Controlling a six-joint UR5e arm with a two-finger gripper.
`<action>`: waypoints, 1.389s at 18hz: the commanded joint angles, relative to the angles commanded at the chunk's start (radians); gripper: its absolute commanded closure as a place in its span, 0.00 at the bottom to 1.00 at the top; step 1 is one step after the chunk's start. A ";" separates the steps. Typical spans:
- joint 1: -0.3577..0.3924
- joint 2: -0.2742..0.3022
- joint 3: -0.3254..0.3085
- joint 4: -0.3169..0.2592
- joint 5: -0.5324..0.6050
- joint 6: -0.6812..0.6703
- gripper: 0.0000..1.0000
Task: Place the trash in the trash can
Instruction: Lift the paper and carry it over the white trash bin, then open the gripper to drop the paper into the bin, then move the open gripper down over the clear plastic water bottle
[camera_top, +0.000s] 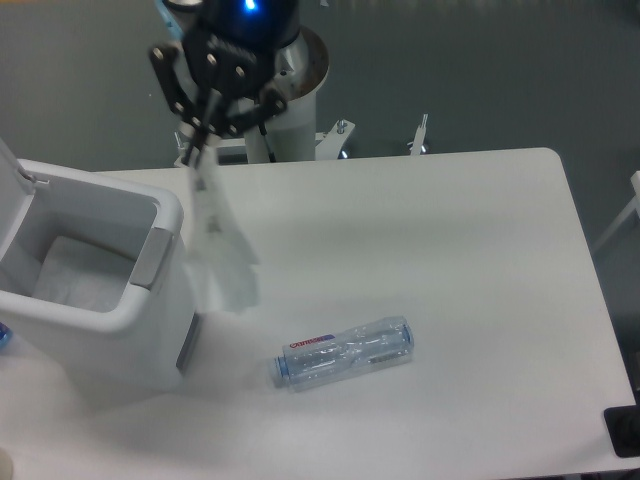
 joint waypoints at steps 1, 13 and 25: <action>-0.003 0.008 -0.002 0.000 -0.025 -0.009 1.00; -0.129 0.029 -0.023 0.000 -0.120 -0.144 0.97; -0.107 -0.009 -0.091 0.097 -0.106 -0.115 0.00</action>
